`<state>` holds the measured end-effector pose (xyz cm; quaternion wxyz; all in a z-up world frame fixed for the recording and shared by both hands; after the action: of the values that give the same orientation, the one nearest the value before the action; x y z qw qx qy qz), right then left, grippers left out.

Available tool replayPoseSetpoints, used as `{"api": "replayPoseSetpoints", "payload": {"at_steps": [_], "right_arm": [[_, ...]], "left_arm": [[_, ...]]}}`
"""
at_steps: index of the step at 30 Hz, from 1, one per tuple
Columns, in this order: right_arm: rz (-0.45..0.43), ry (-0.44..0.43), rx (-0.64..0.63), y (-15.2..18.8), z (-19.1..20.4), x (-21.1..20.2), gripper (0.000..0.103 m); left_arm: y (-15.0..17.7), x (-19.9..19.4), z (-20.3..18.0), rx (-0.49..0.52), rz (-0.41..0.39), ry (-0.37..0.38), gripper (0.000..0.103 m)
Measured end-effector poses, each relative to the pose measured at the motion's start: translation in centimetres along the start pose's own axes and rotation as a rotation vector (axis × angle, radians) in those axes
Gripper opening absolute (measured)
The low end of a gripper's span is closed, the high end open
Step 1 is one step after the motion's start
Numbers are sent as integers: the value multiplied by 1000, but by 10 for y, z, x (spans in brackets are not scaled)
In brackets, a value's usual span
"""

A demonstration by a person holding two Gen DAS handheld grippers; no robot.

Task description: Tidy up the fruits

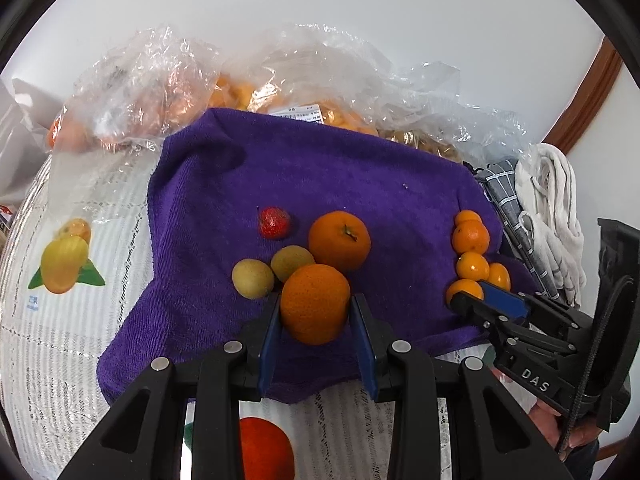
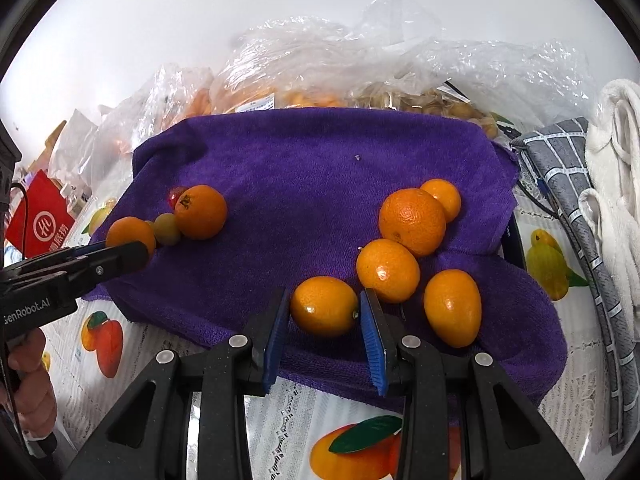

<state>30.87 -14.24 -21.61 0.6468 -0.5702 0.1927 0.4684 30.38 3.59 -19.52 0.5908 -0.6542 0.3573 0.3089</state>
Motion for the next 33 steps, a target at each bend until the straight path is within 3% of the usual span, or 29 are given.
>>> {"api": "replayPoseSetpoints", "payload": {"at_steps": [18, 22, 29, 33], "right_arm": [[-4, 20, 0, 7, 3, -20, 50], [-2, 21, 2, 11, 4, -30, 53], [-39, 51, -8, 23, 17, -64, 53], [-86, 80, -3, 30, 22, -96, 53]], "left_arm": [[2, 6, 1, -14, 25, -29, 32], [4, -5, 0, -17, 21, -23, 45], [12, -46, 2, -13, -27, -30, 50], [21, -75, -2, 4, -65, -54, 59]]}}
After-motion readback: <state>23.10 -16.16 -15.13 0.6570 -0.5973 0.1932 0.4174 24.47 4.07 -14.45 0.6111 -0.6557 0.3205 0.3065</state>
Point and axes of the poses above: each gripper's, at about its wrist camera, not at the fingertips, and x roughly the way its jaws point, z to its left, y to its underside, the point moved 4 cm from there along x, roughly the way its jaws point, and after that the axes turned 11 degrees about -y, right-handed, at the moved point
